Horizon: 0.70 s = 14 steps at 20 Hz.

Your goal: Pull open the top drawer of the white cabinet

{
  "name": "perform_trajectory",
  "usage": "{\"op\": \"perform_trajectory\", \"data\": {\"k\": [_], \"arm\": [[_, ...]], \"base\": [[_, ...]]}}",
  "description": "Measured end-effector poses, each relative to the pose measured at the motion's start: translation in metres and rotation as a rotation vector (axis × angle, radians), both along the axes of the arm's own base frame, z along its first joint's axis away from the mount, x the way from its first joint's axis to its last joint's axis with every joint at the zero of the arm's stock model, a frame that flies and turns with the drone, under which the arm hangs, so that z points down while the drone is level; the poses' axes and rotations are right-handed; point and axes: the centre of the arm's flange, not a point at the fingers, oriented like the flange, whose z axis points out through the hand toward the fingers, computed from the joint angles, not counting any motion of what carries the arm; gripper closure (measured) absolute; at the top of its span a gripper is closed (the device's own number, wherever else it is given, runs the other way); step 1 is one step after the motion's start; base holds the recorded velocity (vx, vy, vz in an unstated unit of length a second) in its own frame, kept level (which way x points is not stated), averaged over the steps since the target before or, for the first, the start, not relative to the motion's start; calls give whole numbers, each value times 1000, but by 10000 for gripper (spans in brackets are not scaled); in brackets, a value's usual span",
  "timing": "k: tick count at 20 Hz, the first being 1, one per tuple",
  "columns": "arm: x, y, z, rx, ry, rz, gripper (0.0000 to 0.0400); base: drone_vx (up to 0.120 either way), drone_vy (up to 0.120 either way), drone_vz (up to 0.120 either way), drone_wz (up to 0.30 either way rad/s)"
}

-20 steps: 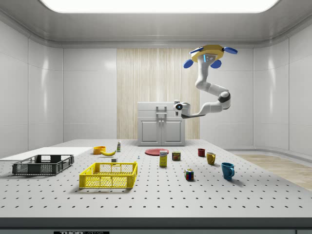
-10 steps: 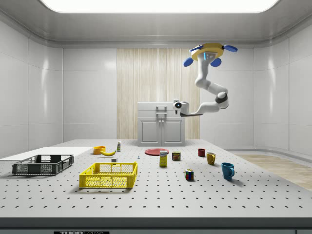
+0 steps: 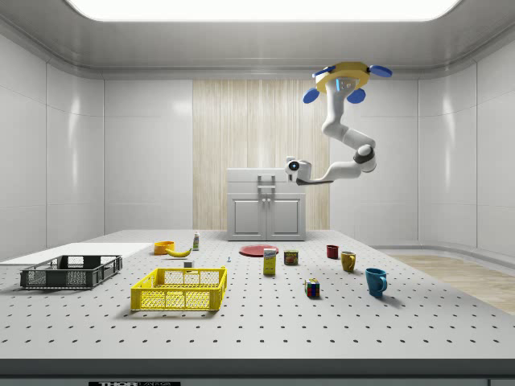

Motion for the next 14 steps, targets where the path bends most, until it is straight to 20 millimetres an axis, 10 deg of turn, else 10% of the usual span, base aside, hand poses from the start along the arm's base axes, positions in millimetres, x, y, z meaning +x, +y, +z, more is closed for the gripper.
{"op": "perform_trajectory", "data": {"k": [14], "arm": [[0, 64, 1, 0, 0, 0, 95]], "base": [[0, 0, 0, 0]]}}
